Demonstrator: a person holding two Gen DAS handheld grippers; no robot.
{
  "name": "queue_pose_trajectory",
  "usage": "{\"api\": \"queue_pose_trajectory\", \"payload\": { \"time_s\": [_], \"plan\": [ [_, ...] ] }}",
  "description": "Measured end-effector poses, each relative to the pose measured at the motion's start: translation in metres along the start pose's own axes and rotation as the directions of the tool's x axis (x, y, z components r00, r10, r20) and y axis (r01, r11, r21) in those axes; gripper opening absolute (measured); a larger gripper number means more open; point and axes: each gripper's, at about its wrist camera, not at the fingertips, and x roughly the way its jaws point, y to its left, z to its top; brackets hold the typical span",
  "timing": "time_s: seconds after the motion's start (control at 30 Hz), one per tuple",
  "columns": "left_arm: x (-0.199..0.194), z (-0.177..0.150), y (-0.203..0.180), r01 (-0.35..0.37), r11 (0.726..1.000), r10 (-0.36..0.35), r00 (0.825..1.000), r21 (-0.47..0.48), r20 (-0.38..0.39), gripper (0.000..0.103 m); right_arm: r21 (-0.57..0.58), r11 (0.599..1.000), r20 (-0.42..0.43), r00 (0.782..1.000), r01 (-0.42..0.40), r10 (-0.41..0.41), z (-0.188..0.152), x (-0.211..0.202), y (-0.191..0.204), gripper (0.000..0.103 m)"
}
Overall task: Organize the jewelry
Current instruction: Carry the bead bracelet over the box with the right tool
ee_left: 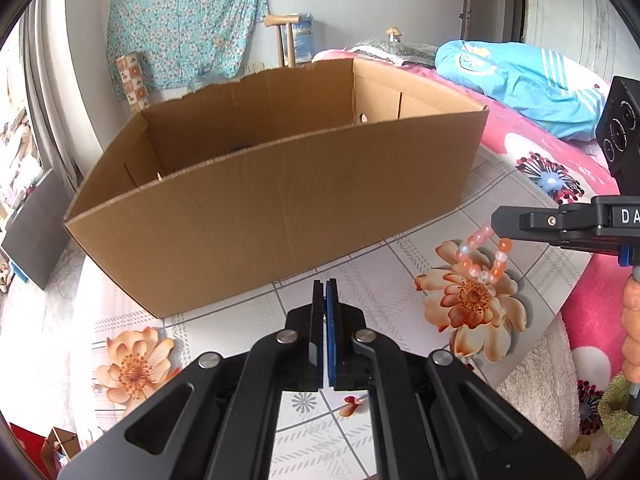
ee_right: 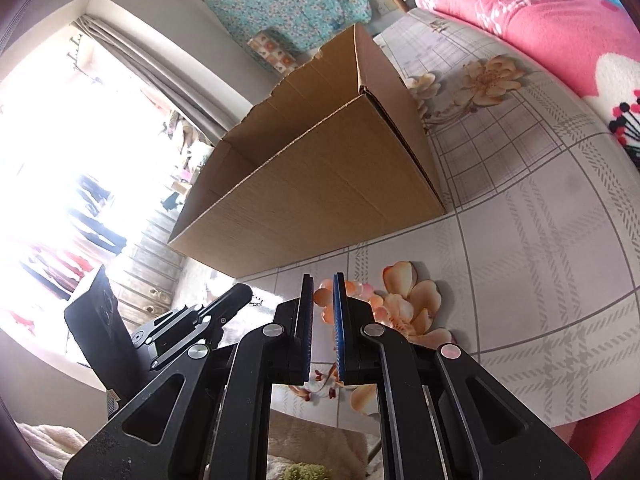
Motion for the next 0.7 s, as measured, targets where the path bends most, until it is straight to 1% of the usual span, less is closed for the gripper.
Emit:
{"api": "queue_pose_trajectory", "payload": {
  "time_s": [0.07,0.2,0.3,0.37,0.5,0.53,0.6,0.67,0.7],
  "plan": [
    [-0.008,0.002,-0.001,-0.001,1.0,0.001,1.0,0.003,0.015,0.001,0.004,1.0,0.008,1.0,-0.018,0.018,0.001,0.001,0.002,0.007],
    [-0.031,0.011,0.002,0.018,1.0,-0.018,0.998,0.0,0.06,0.001,-0.016,0.999,0.035,0.999,-0.038,0.038,0.003,-0.012,0.008,0.007],
    [-0.053,0.022,0.006,0.062,0.998,-0.061,0.993,0.0,0.101,0.001,-0.04,0.997,0.062,0.996,-0.06,0.063,0.006,-0.023,0.015,0.007],
    [-0.069,0.033,0.013,0.097,0.995,-0.097,0.986,0.003,0.133,0.001,-0.058,0.996,0.082,0.994,-0.07,0.075,0.009,-0.031,0.019,0.007],
    [-0.089,0.056,0.03,0.171,0.985,-0.169,0.971,0.004,0.171,0.001,-0.081,0.988,0.107,0.984,-0.131,0.139,0.022,-0.044,0.03,0.007],
    [-0.092,0.064,0.035,0.193,0.981,-0.191,0.966,0.008,0.175,0.001,-0.093,0.986,0.114,0.982,-0.14,0.15,0.028,-0.046,0.034,0.007],
    [-0.092,0.08,0.044,0.216,0.976,-0.216,0.962,0.017,0.168,0.001,-0.127,0.979,0.128,0.976,-0.16,0.176,0.042,-0.051,0.043,0.007],
    [-0.084,0.1,0.054,0.271,0.962,-0.271,0.953,0.017,0.135,0.001,-0.154,0.971,0.133,0.97,-0.181,0.202,0.058,-0.053,0.049,0.007],
    [-0.073,0.112,0.058,0.302,0.953,-0.301,0.948,0.012,0.103,0.001,-0.163,0.968,0.131,0.968,-0.191,0.213,0.066,-0.053,0.052,0.007]
  ]
}}
